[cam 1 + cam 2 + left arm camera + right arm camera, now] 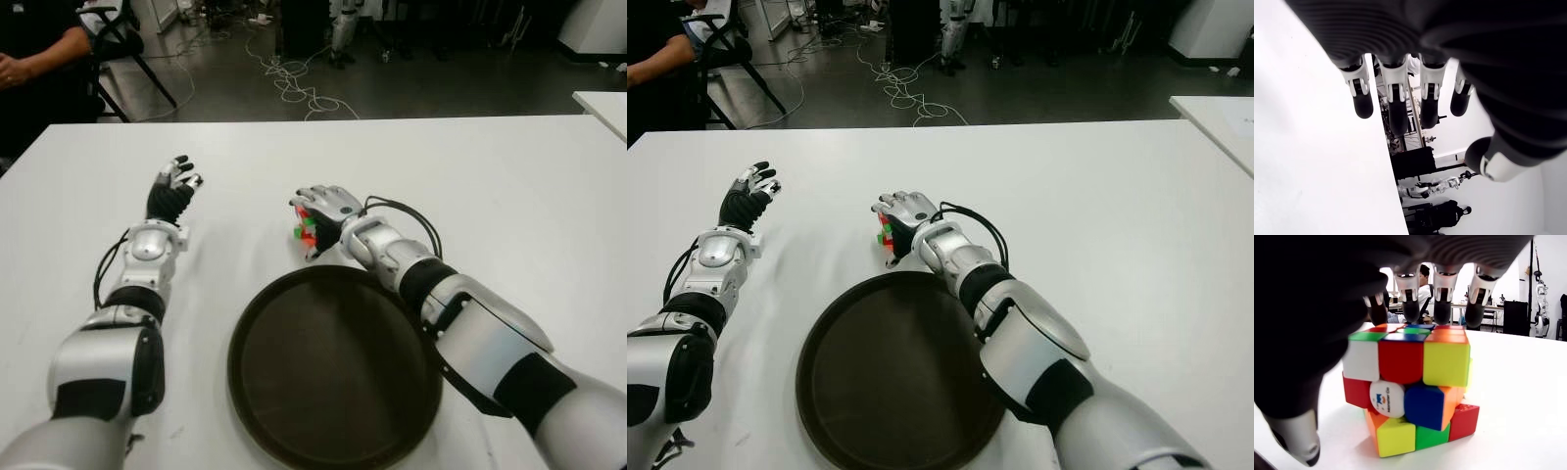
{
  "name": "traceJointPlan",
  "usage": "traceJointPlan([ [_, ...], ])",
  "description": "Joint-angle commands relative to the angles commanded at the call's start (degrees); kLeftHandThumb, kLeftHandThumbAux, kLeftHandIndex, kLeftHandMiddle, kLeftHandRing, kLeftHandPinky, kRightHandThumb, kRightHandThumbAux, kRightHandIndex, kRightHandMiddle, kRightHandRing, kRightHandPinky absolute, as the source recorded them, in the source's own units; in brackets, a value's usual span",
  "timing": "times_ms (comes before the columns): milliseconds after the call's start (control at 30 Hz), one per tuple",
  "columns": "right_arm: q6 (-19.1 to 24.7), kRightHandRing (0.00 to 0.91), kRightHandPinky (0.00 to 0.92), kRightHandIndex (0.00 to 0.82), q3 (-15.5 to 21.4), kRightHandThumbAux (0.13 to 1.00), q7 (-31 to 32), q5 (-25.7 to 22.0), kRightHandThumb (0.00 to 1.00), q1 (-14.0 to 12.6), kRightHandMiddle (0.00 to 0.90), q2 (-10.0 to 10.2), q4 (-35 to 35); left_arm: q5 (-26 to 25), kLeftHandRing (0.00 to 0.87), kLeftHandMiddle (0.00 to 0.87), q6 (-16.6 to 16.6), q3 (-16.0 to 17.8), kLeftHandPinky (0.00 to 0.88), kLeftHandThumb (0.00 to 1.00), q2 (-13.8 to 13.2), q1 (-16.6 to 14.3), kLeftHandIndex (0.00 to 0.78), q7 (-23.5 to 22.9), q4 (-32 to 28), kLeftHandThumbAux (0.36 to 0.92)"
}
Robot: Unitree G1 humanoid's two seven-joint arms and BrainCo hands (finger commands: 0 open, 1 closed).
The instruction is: Pick up the Rubik's Cube and put it in the plate
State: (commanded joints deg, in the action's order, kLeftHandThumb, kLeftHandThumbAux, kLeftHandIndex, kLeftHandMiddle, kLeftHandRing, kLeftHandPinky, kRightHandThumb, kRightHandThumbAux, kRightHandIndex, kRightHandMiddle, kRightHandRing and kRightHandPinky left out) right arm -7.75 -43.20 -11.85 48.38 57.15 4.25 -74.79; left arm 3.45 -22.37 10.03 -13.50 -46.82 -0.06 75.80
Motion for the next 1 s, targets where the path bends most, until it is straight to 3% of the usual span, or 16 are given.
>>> traceJointPlan([
  [533,0.52,0.088,0.164,0.041,-0.17,0.728,0.0,-0.11,0.0,0.09,0.059,0.25,0.02,0.19,0.142,0.158,-0.27,-0.09,0.111,0.131,-0.15,0.08,0.075,0.08,-0.06,0.592],
  [1000,0.39,0.135,0.215,0.067,-0.08,0.746,-0.81,-0.19,0.0,-0.01,0.098,0.25,0.03,0.08,0.139,0.156,0.05,0.07,0.109,0.143,-0.15,0.02,0.078,-0.1,-0.04,0.579],
])
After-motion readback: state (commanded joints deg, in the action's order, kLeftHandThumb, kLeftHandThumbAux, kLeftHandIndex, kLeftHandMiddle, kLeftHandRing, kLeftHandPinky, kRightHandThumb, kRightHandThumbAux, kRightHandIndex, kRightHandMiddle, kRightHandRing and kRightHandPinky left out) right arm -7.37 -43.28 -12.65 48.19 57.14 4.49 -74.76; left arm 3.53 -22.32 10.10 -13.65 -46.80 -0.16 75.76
